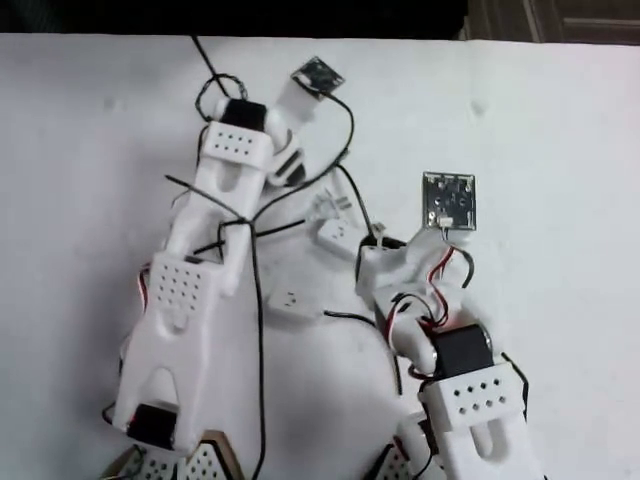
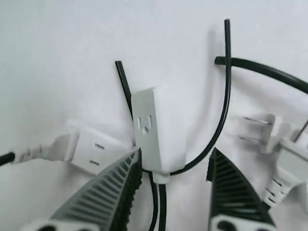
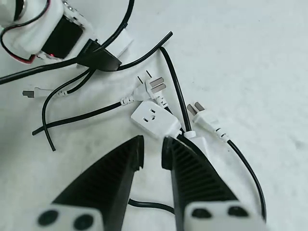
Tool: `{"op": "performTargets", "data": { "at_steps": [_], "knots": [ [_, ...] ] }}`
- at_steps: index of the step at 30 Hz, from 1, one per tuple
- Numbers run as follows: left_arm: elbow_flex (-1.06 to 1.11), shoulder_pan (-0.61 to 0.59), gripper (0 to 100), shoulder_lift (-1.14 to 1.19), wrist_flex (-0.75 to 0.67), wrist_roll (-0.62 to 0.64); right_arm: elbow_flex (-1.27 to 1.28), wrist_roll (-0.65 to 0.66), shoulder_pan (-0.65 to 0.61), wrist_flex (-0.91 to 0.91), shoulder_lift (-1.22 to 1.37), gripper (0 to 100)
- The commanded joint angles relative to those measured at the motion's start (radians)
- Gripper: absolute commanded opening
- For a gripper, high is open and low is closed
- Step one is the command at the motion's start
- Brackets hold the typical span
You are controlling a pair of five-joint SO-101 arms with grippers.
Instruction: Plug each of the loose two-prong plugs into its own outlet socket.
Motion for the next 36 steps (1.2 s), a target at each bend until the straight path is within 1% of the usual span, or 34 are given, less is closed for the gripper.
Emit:
{"op": "performTargets", "data": {
  "at_steps": [1, 5, 6, 11, 16, 22, 30, 33, 36],
  "knots": [
    [-0.015, 0.005, 23, 0.028, -0.058, -0.003, -0.048, 0.003, 0.008, -0.021, -0.012, 6.8],
    [-0.015, -0.004, 23, 0.096, -0.112, -0.003, -0.048, 0.003, 0.008, -0.021, -0.012, 6.8],
    [-0.015, -0.004, 21, 0.107, -0.118, -0.005, -0.048, 0.003, 0.008, -0.021, -0.012, 6.8],
    [-0.017, 0.005, 2, 0.074, -0.117, -0.012, -0.048, 0.003, 0.008, -0.021, -0.012, 6.8],
    [-0.015, 0.007, 2, -0.027, -0.032, -0.011, -0.048, 0.003, 0.008, -0.021, -0.012, 6.7],
    [-0.015, 0.013, 2, -0.188, 0.143, -0.012, -0.048, 0.003, 0.007, -0.021, -0.012, 6.7],
    [-0.015, 0.065, 2, -0.384, 0.347, -0.011, -0.046, 0.003, 0.007, -0.021, -0.012, 6.7],
    [0.006, 0.064, 2, -0.464, 0.361, -0.003, -0.044, 0.003, 0.007, -0.021, -0.012, 6.7],
    [0.106, 0.058, 2, -0.558, 0.361, -0.003, -0.044, 0.003, 0.007, -0.021, -0.012, 6.6]
  ]
}}
